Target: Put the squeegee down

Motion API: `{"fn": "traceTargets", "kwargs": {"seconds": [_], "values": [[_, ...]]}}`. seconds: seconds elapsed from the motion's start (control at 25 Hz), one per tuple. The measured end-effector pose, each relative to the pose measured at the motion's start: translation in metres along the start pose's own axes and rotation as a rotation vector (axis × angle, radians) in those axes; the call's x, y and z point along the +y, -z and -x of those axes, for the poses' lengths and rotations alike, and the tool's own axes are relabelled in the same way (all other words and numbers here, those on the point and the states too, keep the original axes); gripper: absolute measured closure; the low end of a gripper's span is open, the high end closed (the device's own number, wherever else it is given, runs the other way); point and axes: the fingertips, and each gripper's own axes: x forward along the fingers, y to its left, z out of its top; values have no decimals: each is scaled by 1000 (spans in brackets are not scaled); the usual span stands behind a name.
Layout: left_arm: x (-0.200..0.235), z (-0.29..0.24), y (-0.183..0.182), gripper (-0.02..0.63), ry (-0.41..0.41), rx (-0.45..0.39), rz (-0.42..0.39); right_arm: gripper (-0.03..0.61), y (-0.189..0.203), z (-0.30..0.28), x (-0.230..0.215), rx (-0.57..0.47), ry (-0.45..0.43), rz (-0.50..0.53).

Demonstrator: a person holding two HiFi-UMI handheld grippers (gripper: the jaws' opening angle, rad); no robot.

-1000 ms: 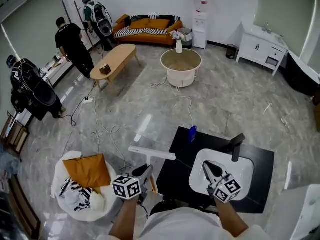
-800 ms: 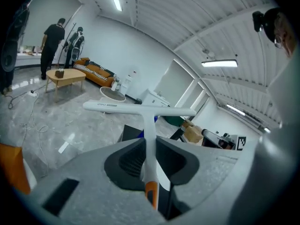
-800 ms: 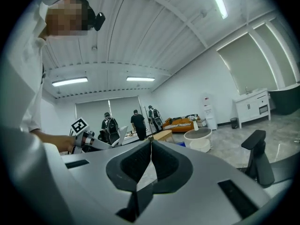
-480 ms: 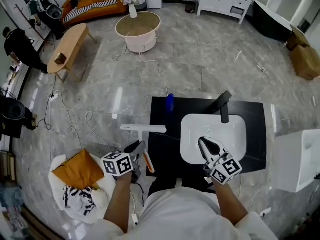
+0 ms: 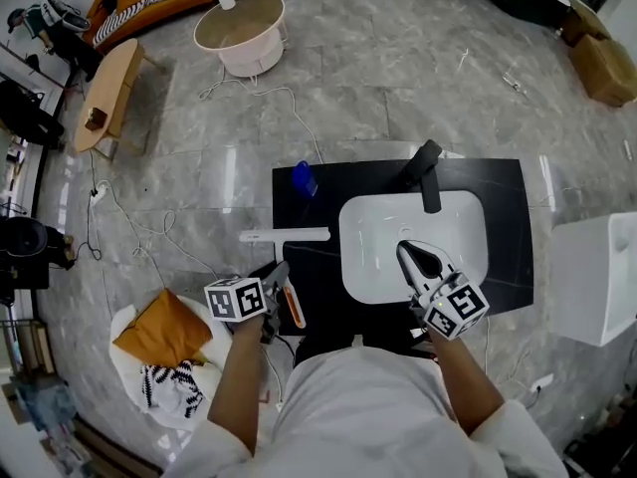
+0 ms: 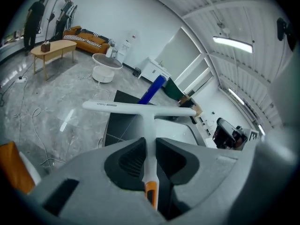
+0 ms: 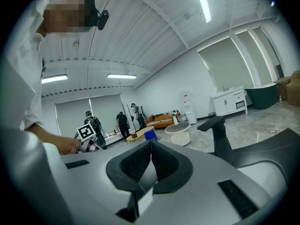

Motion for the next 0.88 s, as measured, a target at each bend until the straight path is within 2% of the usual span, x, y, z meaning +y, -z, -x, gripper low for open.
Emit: {"fn": "traceTargets", "kwargs": {"seconds": [0.36, 0.68, 0.88], "values": [[1, -38, 14, 534, -39, 123, -17, 563, 18, -10, -20, 50, -15, 67], [10, -70, 28, 534, -65, 201, 21, 563, 26, 0, -47, 64, 17, 47], [11, -81, 34, 534, -78, 221, 28, 563, 31, 9, -61, 69, 44, 28]]}}
